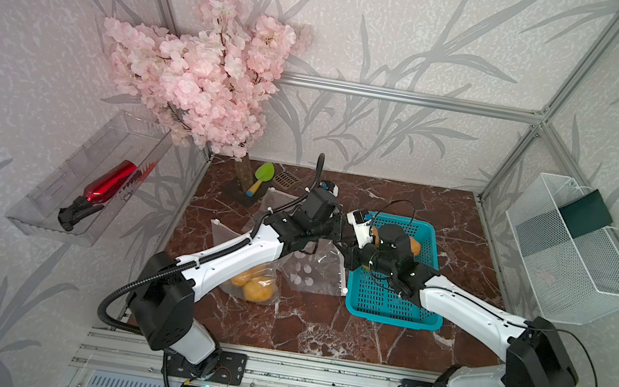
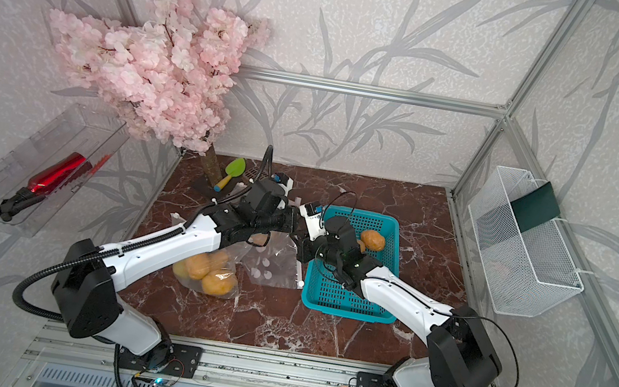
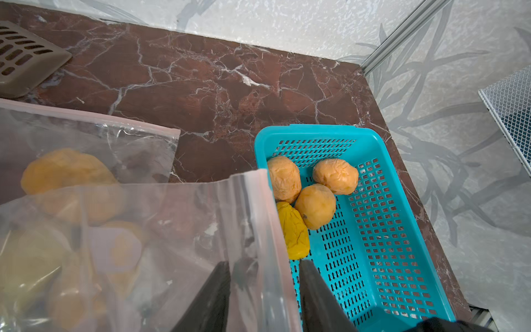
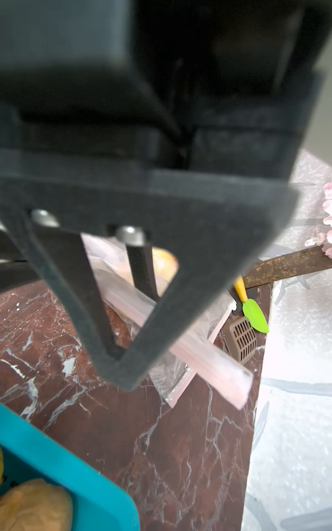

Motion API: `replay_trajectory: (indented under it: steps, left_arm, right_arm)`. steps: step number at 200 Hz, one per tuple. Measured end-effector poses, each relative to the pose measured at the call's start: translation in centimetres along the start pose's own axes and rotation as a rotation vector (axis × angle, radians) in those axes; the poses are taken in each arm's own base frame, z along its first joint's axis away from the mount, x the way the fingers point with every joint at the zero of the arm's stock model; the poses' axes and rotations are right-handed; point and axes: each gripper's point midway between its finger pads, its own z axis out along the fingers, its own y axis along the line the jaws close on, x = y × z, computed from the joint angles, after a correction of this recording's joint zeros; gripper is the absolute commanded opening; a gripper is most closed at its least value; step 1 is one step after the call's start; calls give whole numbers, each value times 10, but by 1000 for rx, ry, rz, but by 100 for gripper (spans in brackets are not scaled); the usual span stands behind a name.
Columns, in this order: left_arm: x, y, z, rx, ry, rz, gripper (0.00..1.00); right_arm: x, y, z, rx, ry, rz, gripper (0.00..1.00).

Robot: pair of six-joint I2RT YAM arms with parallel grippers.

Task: Put the potatoes into a zipper bag and zip it
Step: Adjust the zipper on the food storage bag.

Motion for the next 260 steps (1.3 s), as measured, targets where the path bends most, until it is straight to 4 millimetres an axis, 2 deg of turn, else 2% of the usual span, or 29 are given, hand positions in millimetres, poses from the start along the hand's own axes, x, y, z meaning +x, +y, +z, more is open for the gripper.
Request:
replay_trajectory:
  steps: [9,21,46,68,79,101,119,141,168,191,217,260]
  left_arm:
    - [0,0,0,-1,1,-2,40]
    - [0,0,0,-1,1,-3,35]
    - [1,-1,0,7,4,-12,12]
    - [2,-3,0,16,10,-6,0]
    - [2,-4,0,18,12,-5,0]
    - [3,-4,0,17,14,-5,0]
    - [3,-3,-1,15,14,-4,0]
    - [2,-2,-2,14,13,-4,0]
    - [2,-3,-7,27,6,-1,0]
    - [4,-3,-14,40,2,8,0]
    - [5,-6,-20,66,-7,18,0]
    - [4,-7,-23,78,-19,22,0]
  right_arm:
    - [2,-2,0,15,6,-3,0]
    - [3,-6,0,36,9,-7,0]
    - [5,-8,0,49,19,-10,0]
    - [7,-6,0,45,27,-11,3]
    - [7,-6,0,45,27,-11,11]
    - [7,-5,0,39,28,-7,39]
    - [6,-4,-1,37,27,-9,48]
    - [3,-2,-5,35,14,-9,49]
    - [-4,-3,-20,34,-21,15,49]
    - [-5,-10,-26,35,-38,58,49]
    - [-1,-12,-22,11,-25,96,47]
    - [19,-8,-6,-58,45,153,47]
